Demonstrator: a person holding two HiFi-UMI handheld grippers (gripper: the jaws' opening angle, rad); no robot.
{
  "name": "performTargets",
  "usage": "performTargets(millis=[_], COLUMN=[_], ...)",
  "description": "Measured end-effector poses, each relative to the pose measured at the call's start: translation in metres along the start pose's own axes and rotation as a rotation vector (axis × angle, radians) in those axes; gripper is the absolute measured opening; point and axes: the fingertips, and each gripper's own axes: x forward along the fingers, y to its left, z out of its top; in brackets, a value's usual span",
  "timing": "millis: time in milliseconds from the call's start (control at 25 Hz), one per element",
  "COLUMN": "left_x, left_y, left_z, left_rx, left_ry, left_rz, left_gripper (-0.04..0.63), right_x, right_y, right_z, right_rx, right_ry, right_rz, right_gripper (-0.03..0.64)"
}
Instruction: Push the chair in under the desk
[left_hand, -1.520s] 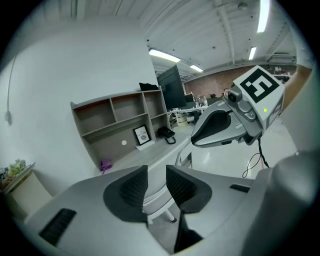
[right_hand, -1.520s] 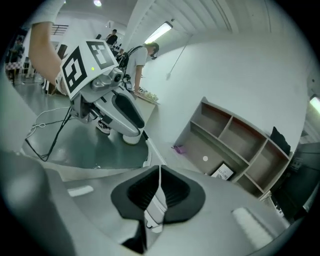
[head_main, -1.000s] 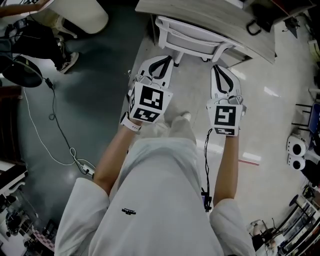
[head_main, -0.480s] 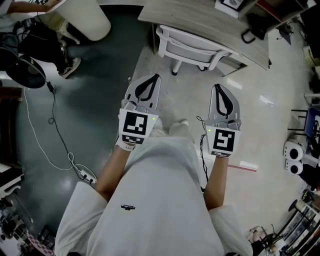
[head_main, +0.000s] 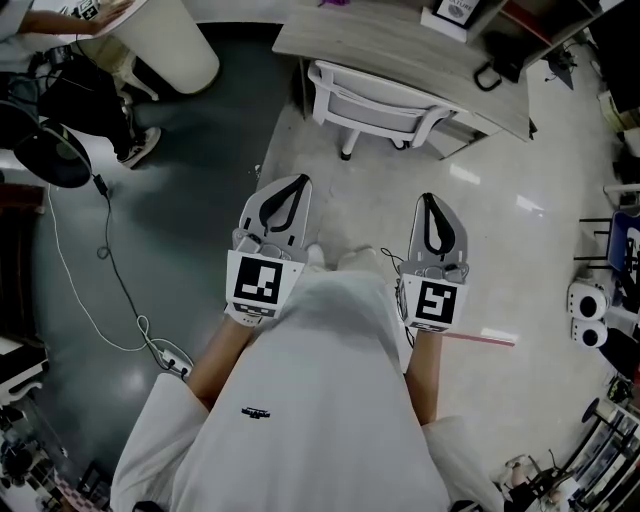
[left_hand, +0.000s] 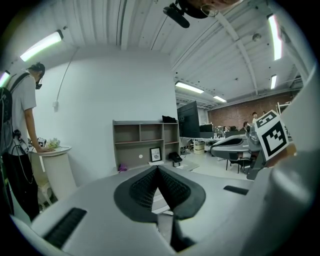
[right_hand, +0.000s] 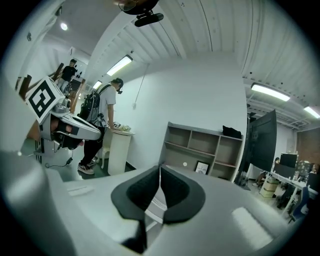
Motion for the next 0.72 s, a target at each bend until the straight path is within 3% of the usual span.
performTargets(millis=[360, 720], left_x=[-0.01, -0.01], left_y=[-0.005, -0.004], left_z=[-0.007, -0.004], left_rx=[-0.049, -0.035], left_ry=[0.002, -0.021], left_rz=[-0.021, -0.019], left_gripper=[0.008, 0.008], right_x=[-0.013, -0.005], right_y=[0.005, 0.019], right_z=[-0.008, 0.005], right_rx=[0.016, 0.011], right_ry=[0.018, -0.004], right_rz=[0.007, 0.039], right_gripper=[0.02, 0.02])
